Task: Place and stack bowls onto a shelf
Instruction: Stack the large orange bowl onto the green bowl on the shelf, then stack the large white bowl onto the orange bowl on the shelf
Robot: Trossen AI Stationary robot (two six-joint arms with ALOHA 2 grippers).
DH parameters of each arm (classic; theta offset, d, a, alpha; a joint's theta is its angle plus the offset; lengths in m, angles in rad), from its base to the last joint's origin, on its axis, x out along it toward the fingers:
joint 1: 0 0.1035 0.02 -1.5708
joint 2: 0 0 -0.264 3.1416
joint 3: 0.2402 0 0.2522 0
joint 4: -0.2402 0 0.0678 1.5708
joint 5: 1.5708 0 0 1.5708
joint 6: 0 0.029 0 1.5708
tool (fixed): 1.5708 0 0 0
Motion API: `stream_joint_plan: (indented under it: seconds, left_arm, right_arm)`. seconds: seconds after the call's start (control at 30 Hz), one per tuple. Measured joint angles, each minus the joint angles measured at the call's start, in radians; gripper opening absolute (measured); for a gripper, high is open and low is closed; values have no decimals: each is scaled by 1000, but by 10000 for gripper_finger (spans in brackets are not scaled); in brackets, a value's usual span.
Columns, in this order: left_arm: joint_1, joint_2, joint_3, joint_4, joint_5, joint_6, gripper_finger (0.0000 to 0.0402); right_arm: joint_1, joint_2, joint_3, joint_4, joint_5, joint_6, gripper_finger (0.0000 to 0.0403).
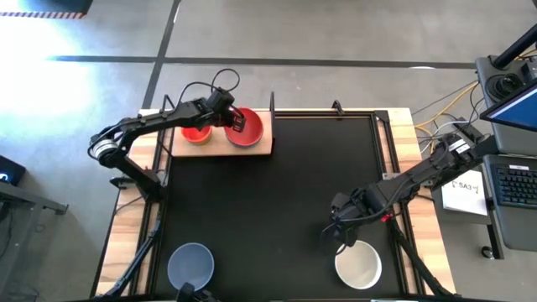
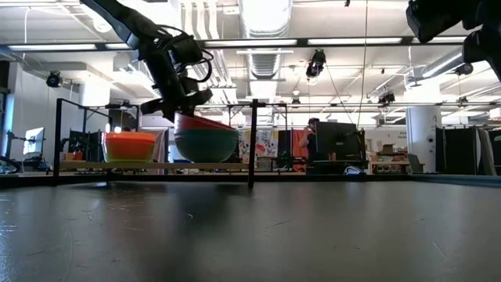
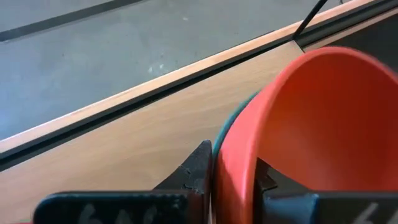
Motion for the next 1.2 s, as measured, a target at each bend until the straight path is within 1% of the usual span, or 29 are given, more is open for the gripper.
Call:
stream_joint_plan:
  seconds: [0.1,0.3,0.53,0.63,0.73,0.8,0.87,0.97,1.2]
  left_arm:
    - [0,0,0,1,0,12,52]
    - [10,-1,6,4,-1,28,98]
    - [11,-29,34,-3,3,76,127]
    - [10,-54,43,-1,42,88,130]
    - [-6,-89,43,-3,116,90,131]
    - [-28,-114,43,-3,159,100,131]
    - [-60,-142,42,-3,179,107,131]
    - [-125,-188,42,4,180,119,131]
    - [-298,-316,41,32,177,119,131]
  right_arm:
    - [0,0,-4,3,-5,-3,219]
    - [0,0,-4,5,-60,0,219]
    - [3,0,-4,11,-133,-1,219]
    - [16,0,-5,18,-142,-1,219]
    - [33,-1,-10,26,-149,4,219]
    - [45,-1,-21,24,-149,5,219]
    - [57,-1,-37,25,-149,4,219]
    - [74,4,-69,41,-148,-14,219]
    - [92,4,-134,153,-158,-70,219]
